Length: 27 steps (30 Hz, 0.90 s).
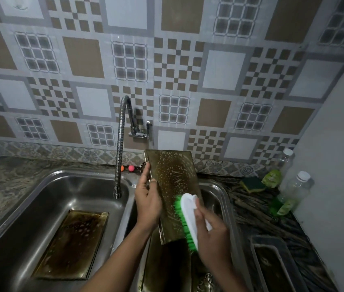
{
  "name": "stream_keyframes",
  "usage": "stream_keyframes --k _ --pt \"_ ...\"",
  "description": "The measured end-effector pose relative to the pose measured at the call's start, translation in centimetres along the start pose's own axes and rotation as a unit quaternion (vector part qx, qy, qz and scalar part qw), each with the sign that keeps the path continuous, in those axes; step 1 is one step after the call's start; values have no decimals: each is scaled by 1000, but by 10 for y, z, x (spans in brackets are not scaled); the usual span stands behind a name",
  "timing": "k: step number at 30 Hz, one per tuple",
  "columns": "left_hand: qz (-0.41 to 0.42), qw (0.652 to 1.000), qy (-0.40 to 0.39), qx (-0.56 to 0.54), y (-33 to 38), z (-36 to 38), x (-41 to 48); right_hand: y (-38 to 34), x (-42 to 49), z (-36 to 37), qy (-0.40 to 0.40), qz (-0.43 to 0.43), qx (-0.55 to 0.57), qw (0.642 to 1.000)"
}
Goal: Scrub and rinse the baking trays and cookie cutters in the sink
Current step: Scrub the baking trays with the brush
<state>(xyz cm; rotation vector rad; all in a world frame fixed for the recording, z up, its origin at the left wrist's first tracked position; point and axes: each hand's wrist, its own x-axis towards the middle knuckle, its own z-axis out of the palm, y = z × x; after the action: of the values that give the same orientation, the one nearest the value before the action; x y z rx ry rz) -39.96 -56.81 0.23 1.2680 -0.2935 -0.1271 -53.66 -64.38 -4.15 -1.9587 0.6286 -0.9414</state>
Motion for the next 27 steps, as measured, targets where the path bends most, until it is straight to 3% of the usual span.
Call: stream_keyframes --k 2,6,13,17,21,24,27 --pt "13 1000 -2 4 2 -2 -1 2 -7 2 -8 -33 5 999" --pt "24 998 -7 61 -6 -18 -1 18 0 -14 -6 68 8 998" --pt "-6 971 -163 175 -13 -22 -21 -12 -1 -14 -101 85 0 991" --pt "-50 967 -181 173 -18 -19 -30 -25 -22 -7 -145 73 -73 984" --pt "-75 966 -225 107 -10 -23 -34 -28 -38 8 -91 38 -144 985" --pt "-96 959 -265 39 -5 -40 -38 -42 -40 19 -29 70 -131 989" --pt "-37 956 -237 170 -22 -85 -34 -53 -37 33 29 113 -73 990"
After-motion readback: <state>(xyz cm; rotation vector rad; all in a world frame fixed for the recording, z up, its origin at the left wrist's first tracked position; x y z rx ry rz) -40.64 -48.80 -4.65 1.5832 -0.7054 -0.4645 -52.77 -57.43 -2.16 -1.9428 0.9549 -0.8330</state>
